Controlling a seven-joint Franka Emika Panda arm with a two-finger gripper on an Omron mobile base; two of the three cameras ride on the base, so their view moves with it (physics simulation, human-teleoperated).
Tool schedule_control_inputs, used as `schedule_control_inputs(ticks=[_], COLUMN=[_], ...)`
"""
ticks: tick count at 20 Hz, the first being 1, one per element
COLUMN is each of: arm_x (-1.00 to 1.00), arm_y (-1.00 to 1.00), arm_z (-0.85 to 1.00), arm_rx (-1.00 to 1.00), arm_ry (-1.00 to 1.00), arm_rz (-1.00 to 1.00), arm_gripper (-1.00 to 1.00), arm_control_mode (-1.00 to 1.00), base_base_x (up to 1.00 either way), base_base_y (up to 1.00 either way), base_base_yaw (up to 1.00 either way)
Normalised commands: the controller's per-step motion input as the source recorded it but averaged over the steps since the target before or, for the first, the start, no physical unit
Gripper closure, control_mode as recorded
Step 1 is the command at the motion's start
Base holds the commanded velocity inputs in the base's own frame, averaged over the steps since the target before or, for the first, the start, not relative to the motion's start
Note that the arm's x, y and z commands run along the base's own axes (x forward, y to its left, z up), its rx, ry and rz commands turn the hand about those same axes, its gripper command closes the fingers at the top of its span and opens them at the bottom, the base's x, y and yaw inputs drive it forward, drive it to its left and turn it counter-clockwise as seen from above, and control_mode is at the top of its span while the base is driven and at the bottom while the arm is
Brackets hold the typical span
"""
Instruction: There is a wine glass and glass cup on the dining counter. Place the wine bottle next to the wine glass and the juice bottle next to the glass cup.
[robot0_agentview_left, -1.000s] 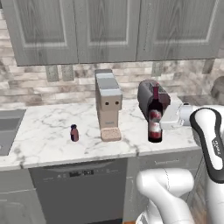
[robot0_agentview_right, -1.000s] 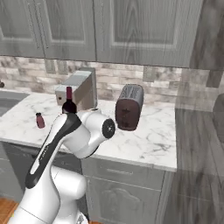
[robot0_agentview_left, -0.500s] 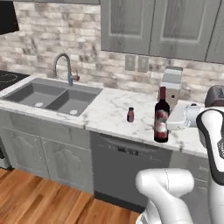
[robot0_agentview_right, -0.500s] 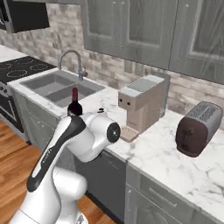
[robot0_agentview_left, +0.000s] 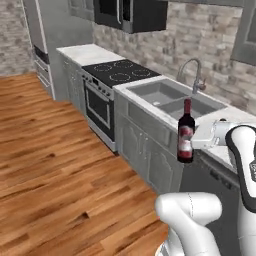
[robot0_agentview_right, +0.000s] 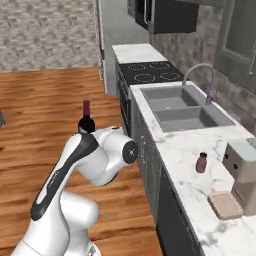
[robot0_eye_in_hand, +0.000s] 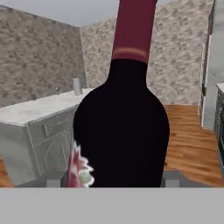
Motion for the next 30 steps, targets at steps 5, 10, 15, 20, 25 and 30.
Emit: schedule_control_inputs(ticks=[5, 10, 15, 20, 25, 30], arm_x=[0.00, 0.00, 0.00, 0.00, 0.00, 0.00], arm_y=[0.00, 0.00, 0.00, 0.00, 0.00, 0.00], arm_z=[0.00, 0.00, 0.00, 0.00, 0.00, 0.00], arm_rx=[0.00, 0.00, 0.00, 0.00, 0.00, 0.00], arm_ry=[0.00, 0.00, 0.00, 0.00, 0.00, 0.00], arm_rz=[0.00, 0.00, 0.00, 0.00, 0.00, 0.00], arm_gripper=[1.00, 1.00, 1.00, 1.00, 1.00, 1.00], arm_control_mode=[1.00, 1.00, 1.00, 1.00, 1.00, 1.00], base_base_x=[-0.03, -0.02, 0.08, 0.24, 0.54, 0.68], base_base_y=[0.00, 0.00, 0.00, 0.00, 0.36, 0.59], base_base_yaw=[1.00, 1.00, 0.89, 0.61, 0.20, -0.07])
